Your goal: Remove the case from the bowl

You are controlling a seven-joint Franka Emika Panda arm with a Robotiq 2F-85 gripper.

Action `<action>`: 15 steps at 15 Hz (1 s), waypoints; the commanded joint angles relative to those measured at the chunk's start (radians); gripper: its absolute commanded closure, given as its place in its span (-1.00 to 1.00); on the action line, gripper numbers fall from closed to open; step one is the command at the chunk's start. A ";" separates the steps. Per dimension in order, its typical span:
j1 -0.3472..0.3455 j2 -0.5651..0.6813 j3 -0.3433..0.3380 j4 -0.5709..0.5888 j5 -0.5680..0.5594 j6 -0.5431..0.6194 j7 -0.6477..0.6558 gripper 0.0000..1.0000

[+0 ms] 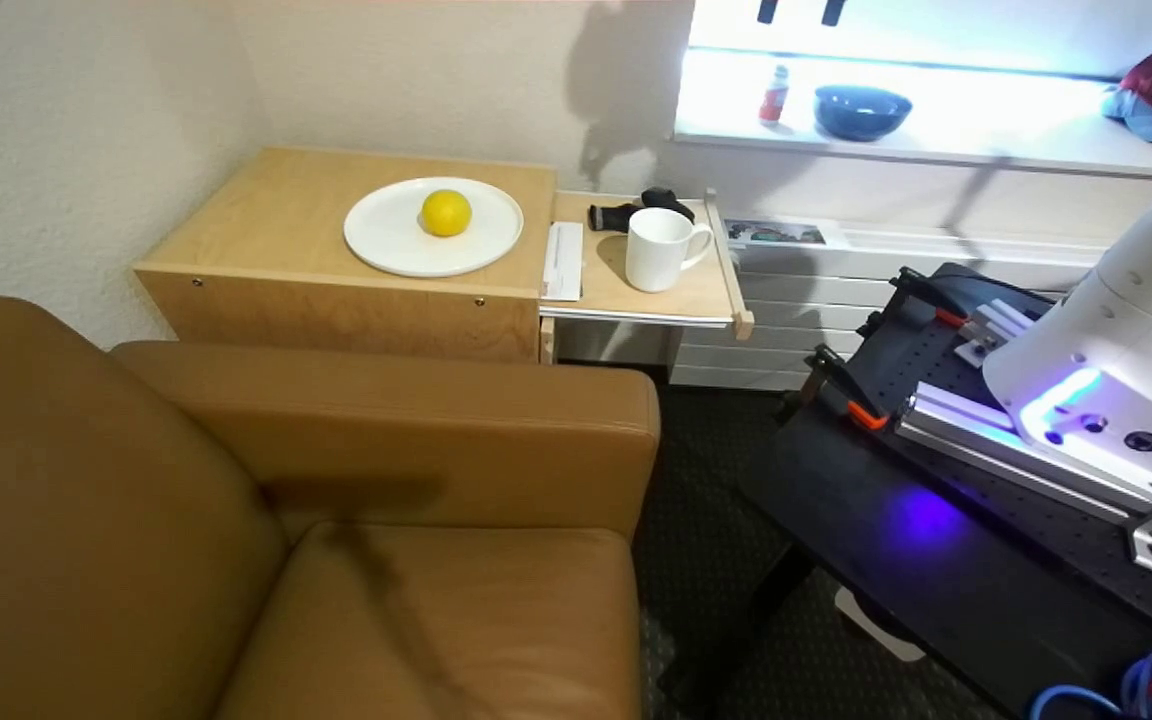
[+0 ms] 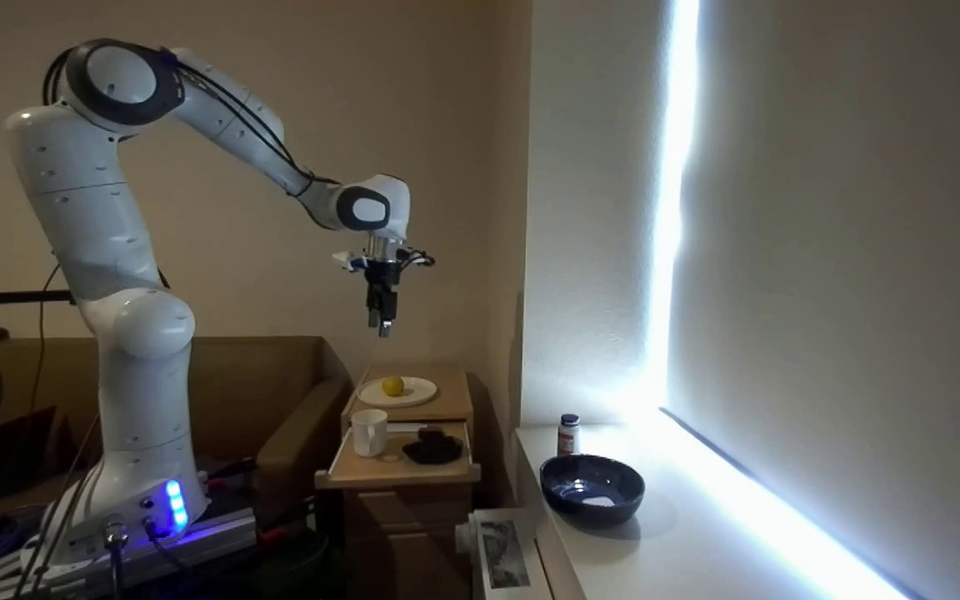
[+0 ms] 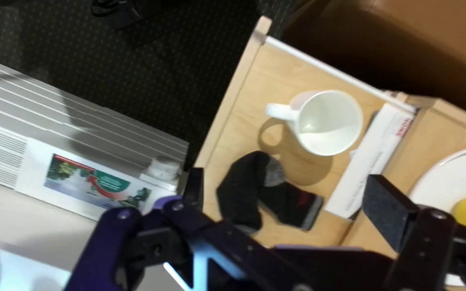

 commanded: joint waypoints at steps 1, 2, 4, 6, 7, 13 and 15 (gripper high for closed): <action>-0.112 0.077 -0.082 -0.039 -0.070 0.109 0.041 -1.00; -0.116 0.102 -0.089 -0.008 -0.048 0.071 0.078 -1.00; -0.112 0.083 -0.097 -0.023 -0.047 0.071 0.031 -1.00; -0.117 0.096 -0.104 -0.019 -0.047 0.071 0.046 -1.00; -0.115 0.095 -0.100 -0.018 -0.047 0.071 0.057 -1.00; -0.233 0.269 -0.237 0.104 -0.040 0.122 0.160 -1.00; -0.279 0.339 -0.300 0.169 -0.013 0.142 0.155 -1.00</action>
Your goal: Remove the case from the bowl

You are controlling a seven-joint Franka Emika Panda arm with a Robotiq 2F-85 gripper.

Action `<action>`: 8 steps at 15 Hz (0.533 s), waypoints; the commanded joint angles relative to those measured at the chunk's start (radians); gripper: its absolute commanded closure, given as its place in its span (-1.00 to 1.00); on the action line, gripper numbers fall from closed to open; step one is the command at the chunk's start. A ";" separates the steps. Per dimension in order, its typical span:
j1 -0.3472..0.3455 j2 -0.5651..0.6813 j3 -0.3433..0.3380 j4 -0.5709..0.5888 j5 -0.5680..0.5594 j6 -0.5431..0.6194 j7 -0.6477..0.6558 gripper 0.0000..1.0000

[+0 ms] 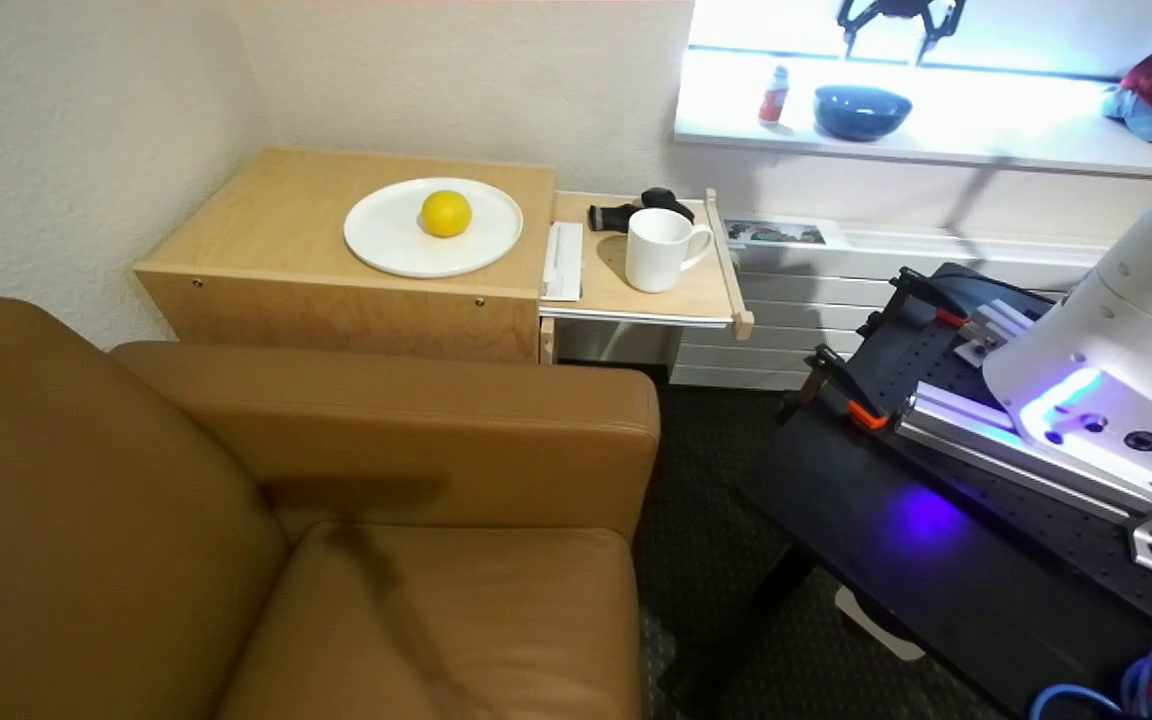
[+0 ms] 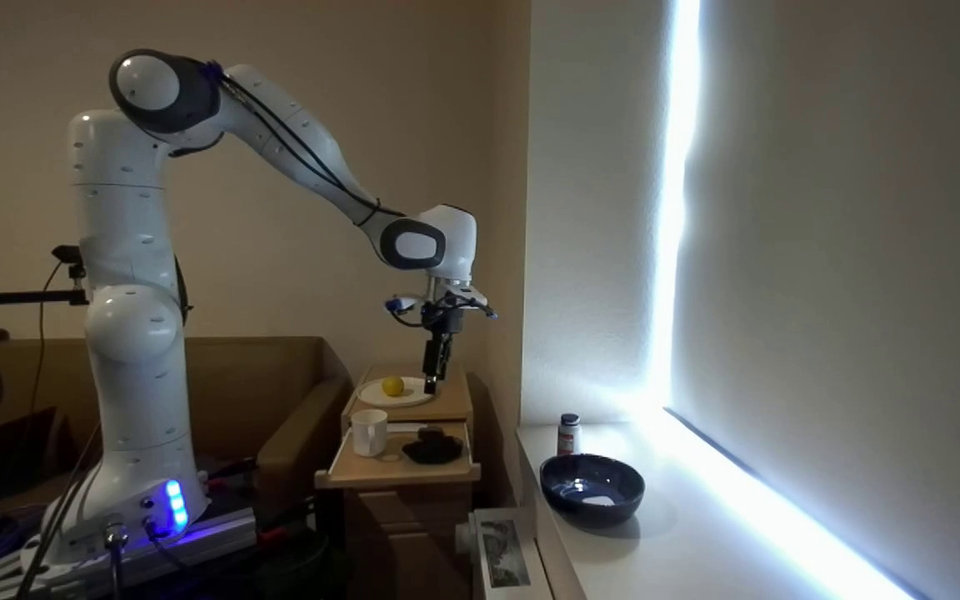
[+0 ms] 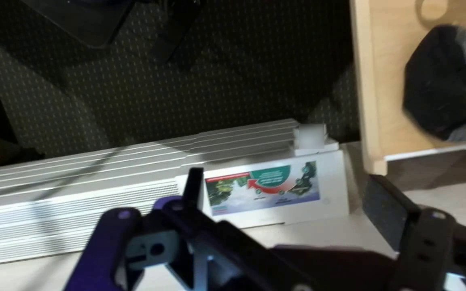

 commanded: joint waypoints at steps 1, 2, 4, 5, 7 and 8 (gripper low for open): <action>-0.081 0.156 -0.087 0.146 0.058 0.031 -0.001 -1.00; -0.099 0.207 -0.107 0.198 0.097 0.027 0.000 -1.00; -0.108 0.213 -0.120 0.242 0.166 -0.023 0.064 -1.00; -0.102 0.172 -0.124 0.178 0.118 0.015 0.010 -1.00; -0.106 0.205 -0.129 0.220 0.150 0.008 0.035 -1.00; -0.086 0.208 -0.130 0.203 0.095 0.046 0.066 -1.00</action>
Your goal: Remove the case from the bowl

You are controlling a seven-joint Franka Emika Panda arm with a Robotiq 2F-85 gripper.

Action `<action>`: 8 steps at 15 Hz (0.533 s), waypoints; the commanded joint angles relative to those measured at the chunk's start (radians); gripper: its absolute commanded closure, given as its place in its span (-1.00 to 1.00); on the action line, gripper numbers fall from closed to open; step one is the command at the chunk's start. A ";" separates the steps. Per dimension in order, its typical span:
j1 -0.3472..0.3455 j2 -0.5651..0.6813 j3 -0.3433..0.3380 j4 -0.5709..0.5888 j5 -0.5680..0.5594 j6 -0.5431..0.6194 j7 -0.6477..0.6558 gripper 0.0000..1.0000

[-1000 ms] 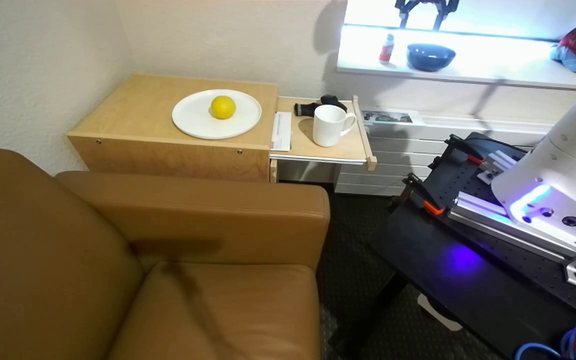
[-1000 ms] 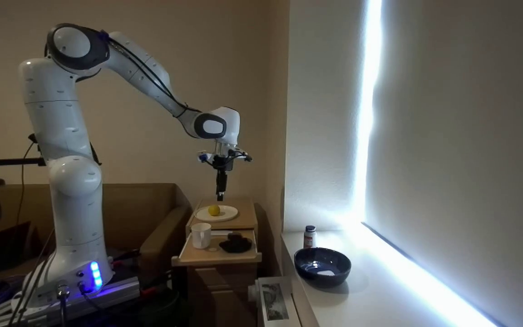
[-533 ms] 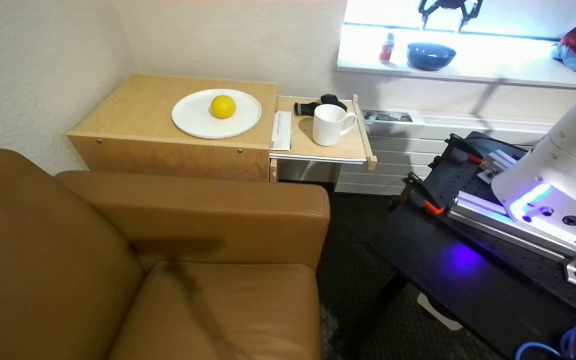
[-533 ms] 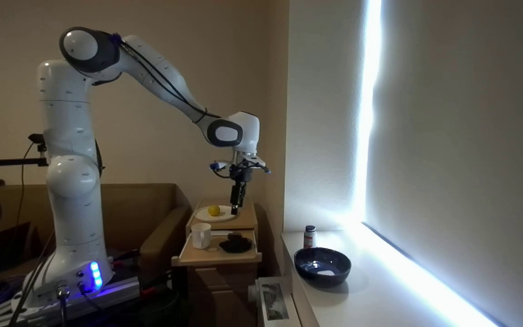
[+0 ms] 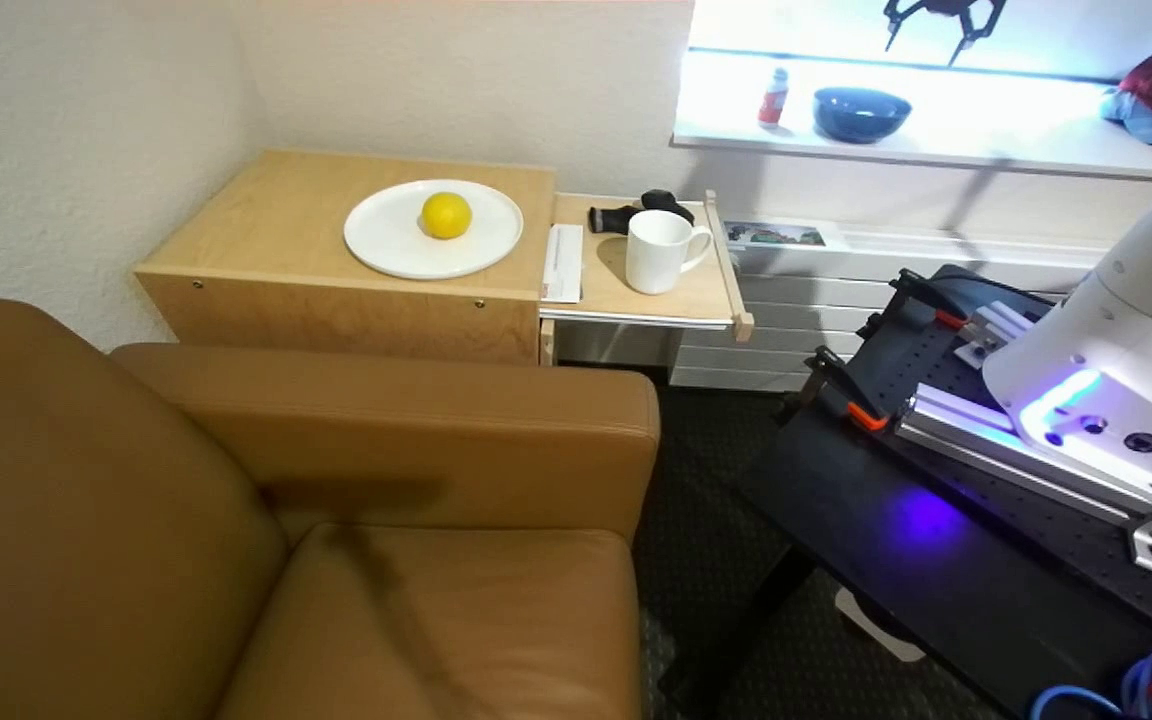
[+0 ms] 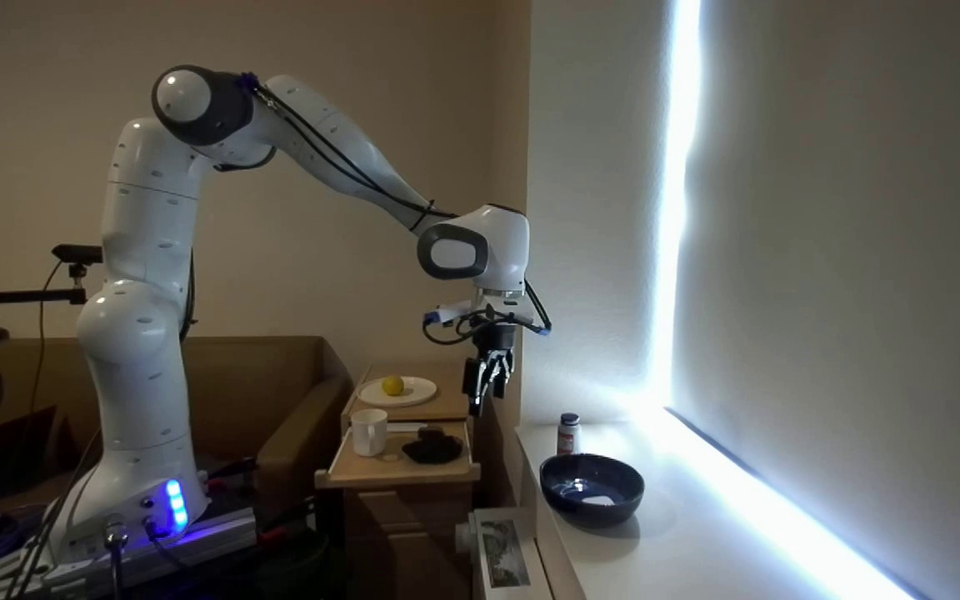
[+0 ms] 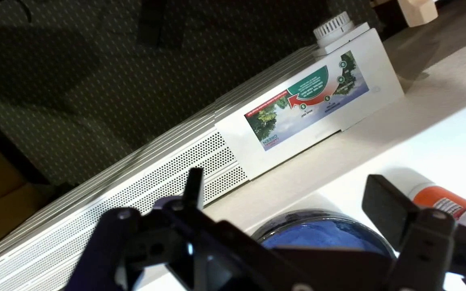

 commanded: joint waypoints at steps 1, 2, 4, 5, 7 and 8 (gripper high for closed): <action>0.031 0.026 -0.007 -0.011 -0.092 0.059 0.074 -1.00; 0.038 0.072 -0.011 0.019 -0.090 0.103 0.173 -1.00; 0.028 0.143 -0.005 0.088 -0.021 0.093 0.263 -1.00; 0.020 0.179 0.000 0.125 0.017 0.088 0.297 -1.00; 0.005 0.261 0.006 0.203 0.090 0.093 0.369 -1.00; -0.004 0.304 0.008 0.247 0.123 0.092 0.405 -1.00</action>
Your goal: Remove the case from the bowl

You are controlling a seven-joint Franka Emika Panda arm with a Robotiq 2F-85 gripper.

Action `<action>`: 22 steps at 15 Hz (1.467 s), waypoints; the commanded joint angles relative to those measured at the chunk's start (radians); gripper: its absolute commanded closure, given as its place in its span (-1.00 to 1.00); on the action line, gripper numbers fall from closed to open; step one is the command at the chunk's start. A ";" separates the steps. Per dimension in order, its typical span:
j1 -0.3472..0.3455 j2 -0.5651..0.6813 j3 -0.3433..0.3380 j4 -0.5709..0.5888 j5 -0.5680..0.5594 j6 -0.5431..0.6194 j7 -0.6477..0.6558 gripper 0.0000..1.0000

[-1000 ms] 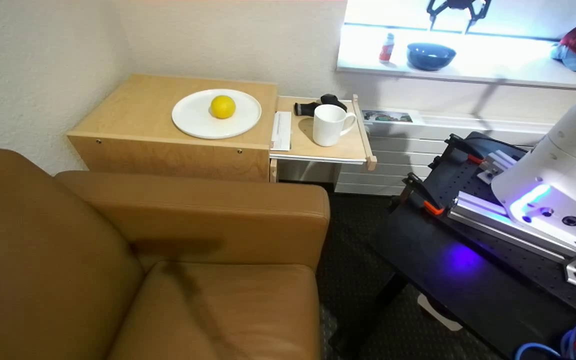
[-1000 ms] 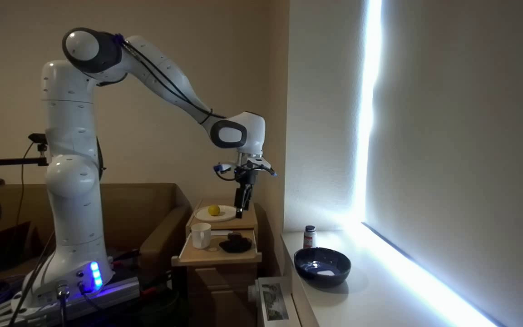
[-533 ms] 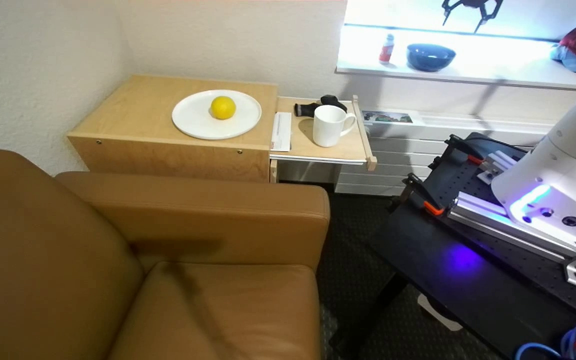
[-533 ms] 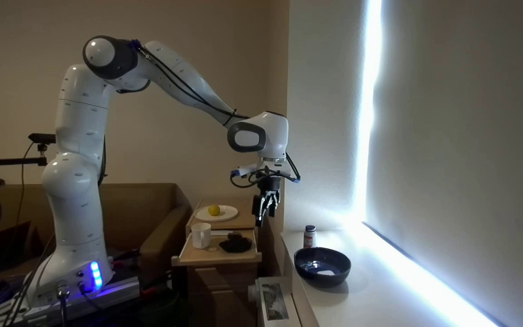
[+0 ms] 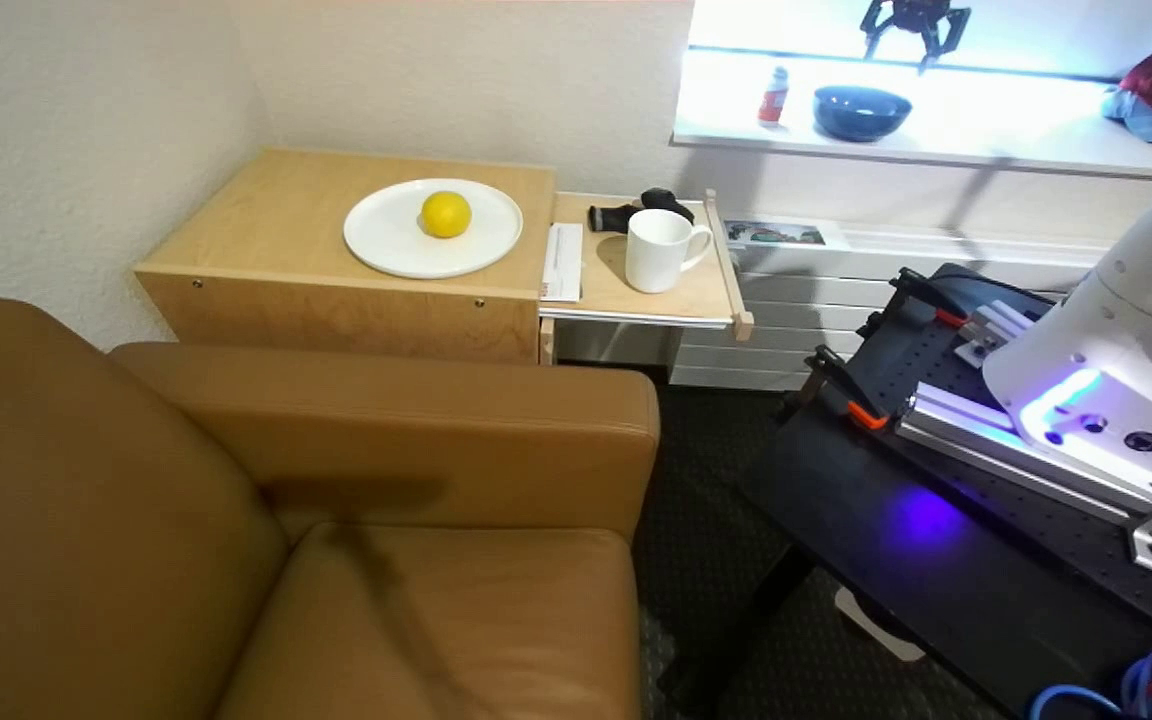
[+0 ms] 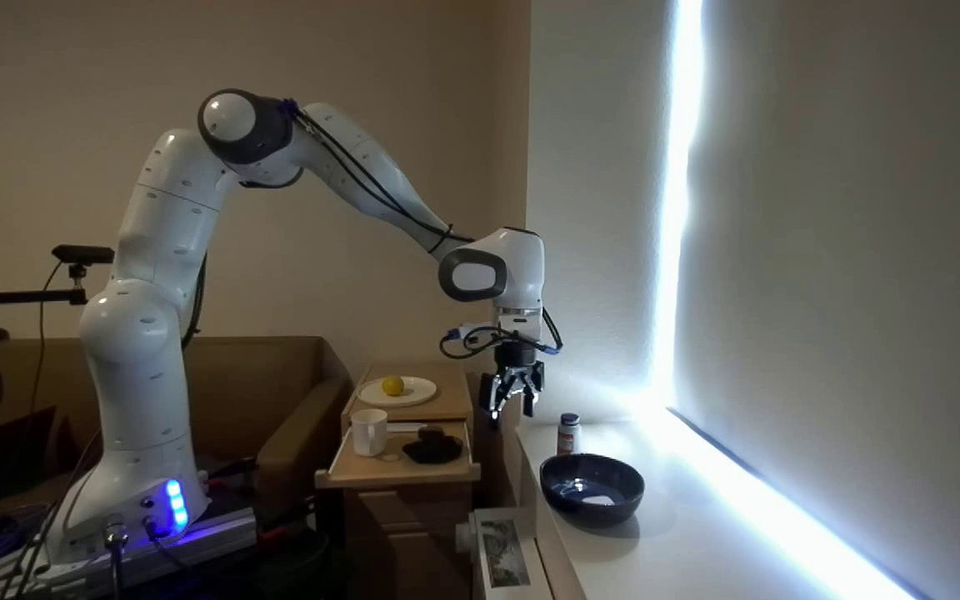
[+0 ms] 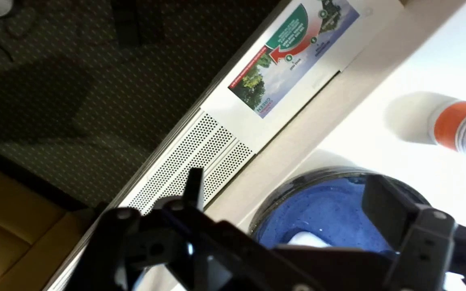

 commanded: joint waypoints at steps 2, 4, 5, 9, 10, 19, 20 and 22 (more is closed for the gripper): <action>-0.056 0.215 0.012 0.231 0.143 -0.023 0.155 -1.00; -0.083 0.290 0.008 0.320 0.173 -0.033 0.241 -1.00; -0.099 0.328 0.008 0.367 0.185 -0.037 0.287 -1.00; -0.119 0.351 0.014 0.384 0.169 -0.016 0.374 -1.00; -0.127 0.370 0.014 0.407 0.167 -0.018 0.388 -1.00; -0.131 0.457 0.009 0.456 0.192 0.016 0.570 -1.00; -0.135 0.469 0.012 0.465 0.194 0.024 0.598 -1.00; -0.131 0.493 0.008 0.476 0.185 0.054 0.654 -1.00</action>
